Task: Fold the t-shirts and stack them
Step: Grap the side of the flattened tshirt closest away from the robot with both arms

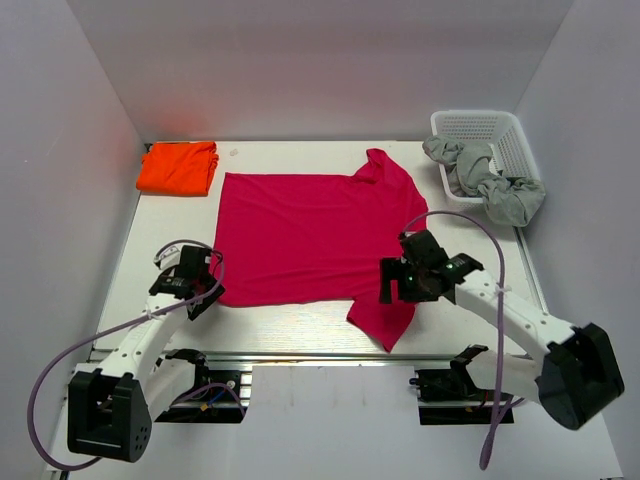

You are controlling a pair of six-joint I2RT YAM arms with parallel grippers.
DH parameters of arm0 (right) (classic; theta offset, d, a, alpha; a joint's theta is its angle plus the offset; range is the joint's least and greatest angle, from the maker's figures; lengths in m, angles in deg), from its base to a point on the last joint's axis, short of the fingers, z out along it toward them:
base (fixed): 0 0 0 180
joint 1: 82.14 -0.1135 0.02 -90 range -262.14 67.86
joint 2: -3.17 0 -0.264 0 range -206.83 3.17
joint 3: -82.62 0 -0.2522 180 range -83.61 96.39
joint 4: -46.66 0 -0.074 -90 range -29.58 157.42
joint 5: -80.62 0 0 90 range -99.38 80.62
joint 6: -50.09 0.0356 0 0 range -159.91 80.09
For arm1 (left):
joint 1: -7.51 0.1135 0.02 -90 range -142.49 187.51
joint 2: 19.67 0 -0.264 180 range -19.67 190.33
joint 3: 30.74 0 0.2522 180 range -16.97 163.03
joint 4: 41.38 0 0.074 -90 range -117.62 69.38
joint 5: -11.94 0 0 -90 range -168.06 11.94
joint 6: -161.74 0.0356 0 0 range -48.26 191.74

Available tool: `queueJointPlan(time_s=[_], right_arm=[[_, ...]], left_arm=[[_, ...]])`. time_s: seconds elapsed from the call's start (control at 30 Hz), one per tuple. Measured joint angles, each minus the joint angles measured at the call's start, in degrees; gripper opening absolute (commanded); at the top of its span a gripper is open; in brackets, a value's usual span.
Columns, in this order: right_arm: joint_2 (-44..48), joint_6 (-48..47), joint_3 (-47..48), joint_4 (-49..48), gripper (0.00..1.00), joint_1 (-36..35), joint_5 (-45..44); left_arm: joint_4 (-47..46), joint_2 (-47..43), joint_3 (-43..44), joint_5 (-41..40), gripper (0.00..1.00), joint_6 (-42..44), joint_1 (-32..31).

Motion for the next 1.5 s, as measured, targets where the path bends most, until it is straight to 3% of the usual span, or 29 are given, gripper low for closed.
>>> queueJointPlan(time_s=[0.07, 0.2, 0.27, 0.3, 0.37, 0.4, 0.57, 0.67, 0.7, 0.77, 0.87, 1.2, 1.5], right_arm=[[2.9, 1.4, -1.4, 0.3, 0.85, -0.4, 0.0], [5.3, 3.1, -4.4, 1.1, 0.82, -1.6, 0.9], [4.3, 3.7, -5.4, 1.7, 0.8, -2.6, 2.2], [3.7, 3.9, -5.9, 1.6, 0.8, -3.3, 3.0], [2.3, 4.2, -6.6, 1.7, 0.79, -4.9, 4.6], [1.5, 4.3, -6.8, 1.7, 0.79, -5.8, 5.3], [-0.7, 4.8, -7.0, 2.5, 0.75, -9.9, 6.7], [-1.2, 5.6, -7.9, 2.8, 0.67, -11.6, 6.7], [-1.7, 6.1, -8.2, 2.9, 0.56, -12.1, 6.6], [-2.7, 6.8, -8.6, 3.0, 0.45, -13.0, 6.4], [-3.5, 9.2, -8.6, 3.0, 0.0, -14.3, 5.0], [6.2, 11.4, -7.3, 8.3, 0.0, -16.0, 5.8], [5.4, 10.3, -3.8, 11.2, 0.0, -17.1, 5.7]], left_arm=[[-1.6, 0.0, -0.1, -0.2, 0.55, 0.0, 0.0], [-5.3, 3.0, -0.6, -0.2, 0.49, 0.3, 0.0], [-7.1, 5.5, -1.0, -0.2, 0.38, 0.6, 0.0], [-7.7, 6.5, -1.1, -0.2, 0.25, 0.6, 0.0], [-9.2, 8.3, -1.4, 0.2, 0.11, 0.8, 0.0], [-9.8, 8.9, -1.5, 0.3, 0.0, 0.9, 0.0], [-11.1, 9.7, -1.6, 1.1, 0.0, 1.7, 0.0], [-11.3, 8.2, -1.9, 1.3, 0.0, 1.7, 0.0], [-11.3, 7.4, -2.0, 1.4, 0.0, 1.7, 0.0], [-11.3, 5.8, -2.0, 1.4, 0.0, 1.9, 0.0], [-11.2, 4.0, -2.0, 1.4, 0.0, 2.1, 0.0], [-7.3, 0.7, -1.9, 1.4, 0.0, 1.9, 0.0], [-5.5, -1.8, -1.6, 3.1, 0.0, 1.5, 0.0]])
